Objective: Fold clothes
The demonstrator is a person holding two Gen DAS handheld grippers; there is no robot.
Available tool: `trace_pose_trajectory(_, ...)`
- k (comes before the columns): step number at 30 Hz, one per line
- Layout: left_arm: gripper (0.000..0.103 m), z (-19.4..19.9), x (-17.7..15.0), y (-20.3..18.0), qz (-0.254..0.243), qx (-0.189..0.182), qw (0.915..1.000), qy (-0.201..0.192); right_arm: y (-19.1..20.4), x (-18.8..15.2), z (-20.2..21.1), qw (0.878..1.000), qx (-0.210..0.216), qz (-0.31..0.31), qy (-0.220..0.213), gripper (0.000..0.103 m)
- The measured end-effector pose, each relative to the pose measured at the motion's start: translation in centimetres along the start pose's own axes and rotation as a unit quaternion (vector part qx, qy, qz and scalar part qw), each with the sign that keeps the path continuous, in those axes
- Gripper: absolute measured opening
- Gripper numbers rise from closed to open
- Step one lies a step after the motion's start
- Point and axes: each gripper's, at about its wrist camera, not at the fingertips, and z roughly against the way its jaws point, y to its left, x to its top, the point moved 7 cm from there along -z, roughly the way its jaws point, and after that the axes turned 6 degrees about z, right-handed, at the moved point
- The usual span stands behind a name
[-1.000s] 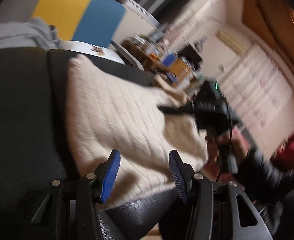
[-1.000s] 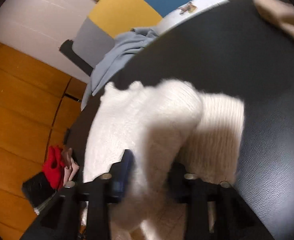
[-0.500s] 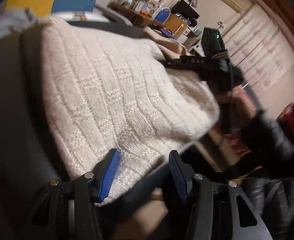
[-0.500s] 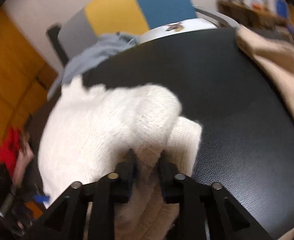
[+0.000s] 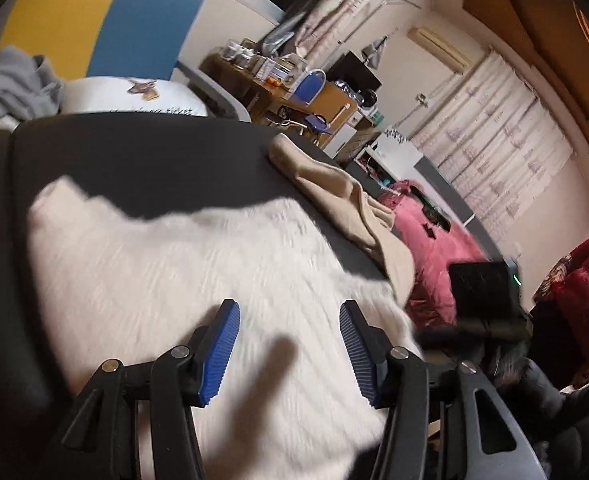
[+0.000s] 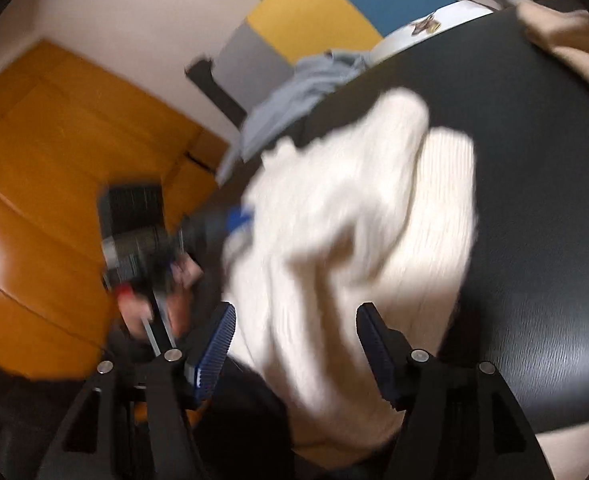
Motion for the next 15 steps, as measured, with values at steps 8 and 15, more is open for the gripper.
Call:
trace_pose_trajectory(8,0.055,-4.1,1.7,-0.7,-0.023,0.004,0.9996,0.017,-1.0,-5.0,2.2,0.997,0.01,-0.069,0.013,0.008)
trace_pose_trajectory(15,0.054,-5.6,0.9,-1.3,-0.024,0.009,0.9994,0.022,-3.6,-8.9,2.8,0.993,-0.015,-0.103,0.049,0.005)
